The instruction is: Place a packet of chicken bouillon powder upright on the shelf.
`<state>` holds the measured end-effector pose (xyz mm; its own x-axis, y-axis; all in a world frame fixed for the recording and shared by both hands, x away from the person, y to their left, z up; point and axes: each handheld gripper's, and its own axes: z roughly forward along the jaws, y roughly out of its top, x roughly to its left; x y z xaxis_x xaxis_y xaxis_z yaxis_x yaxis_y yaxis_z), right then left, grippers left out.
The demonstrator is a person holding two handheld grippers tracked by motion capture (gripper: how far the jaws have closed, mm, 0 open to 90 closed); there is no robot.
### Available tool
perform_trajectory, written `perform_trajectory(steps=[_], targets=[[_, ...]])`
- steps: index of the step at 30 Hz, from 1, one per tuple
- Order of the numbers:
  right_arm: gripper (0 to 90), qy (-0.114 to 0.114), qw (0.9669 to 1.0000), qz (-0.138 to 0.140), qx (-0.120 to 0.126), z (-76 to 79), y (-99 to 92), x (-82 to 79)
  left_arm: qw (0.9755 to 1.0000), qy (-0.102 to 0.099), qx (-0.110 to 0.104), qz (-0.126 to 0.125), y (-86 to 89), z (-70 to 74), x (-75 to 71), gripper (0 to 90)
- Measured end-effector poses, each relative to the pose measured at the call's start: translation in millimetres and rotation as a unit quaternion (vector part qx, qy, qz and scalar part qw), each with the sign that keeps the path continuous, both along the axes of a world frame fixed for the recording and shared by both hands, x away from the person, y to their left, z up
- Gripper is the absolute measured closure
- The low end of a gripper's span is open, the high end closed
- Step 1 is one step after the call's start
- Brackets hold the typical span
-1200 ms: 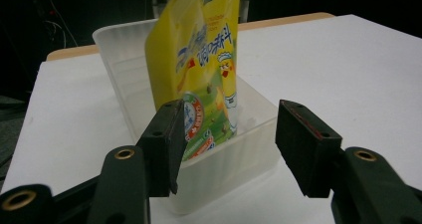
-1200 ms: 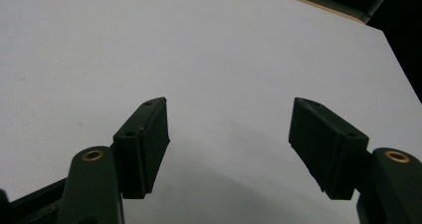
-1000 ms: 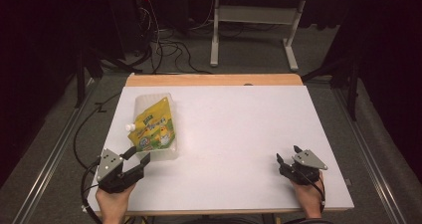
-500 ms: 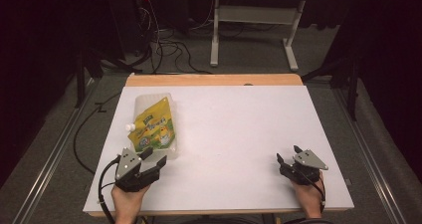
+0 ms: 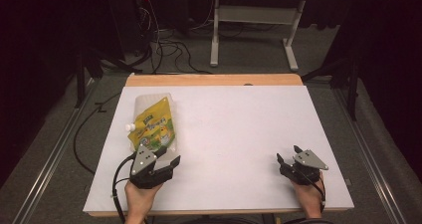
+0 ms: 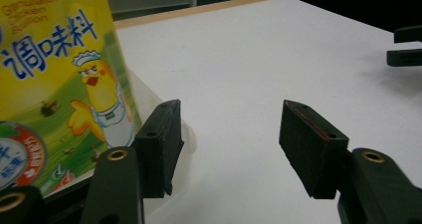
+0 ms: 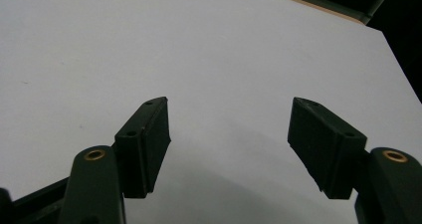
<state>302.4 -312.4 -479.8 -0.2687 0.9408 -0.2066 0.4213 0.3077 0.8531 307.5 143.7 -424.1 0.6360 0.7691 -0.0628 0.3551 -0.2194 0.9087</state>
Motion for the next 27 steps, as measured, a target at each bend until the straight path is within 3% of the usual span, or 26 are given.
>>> perform_trajectory(steps=[27], targets=[[33.3,0.001,1.0,0.0,0.0,0.2,-0.1,0.1,0.9987,0.013,0.006,-0.05,-44.6,-5.3,14.8,41.9]])
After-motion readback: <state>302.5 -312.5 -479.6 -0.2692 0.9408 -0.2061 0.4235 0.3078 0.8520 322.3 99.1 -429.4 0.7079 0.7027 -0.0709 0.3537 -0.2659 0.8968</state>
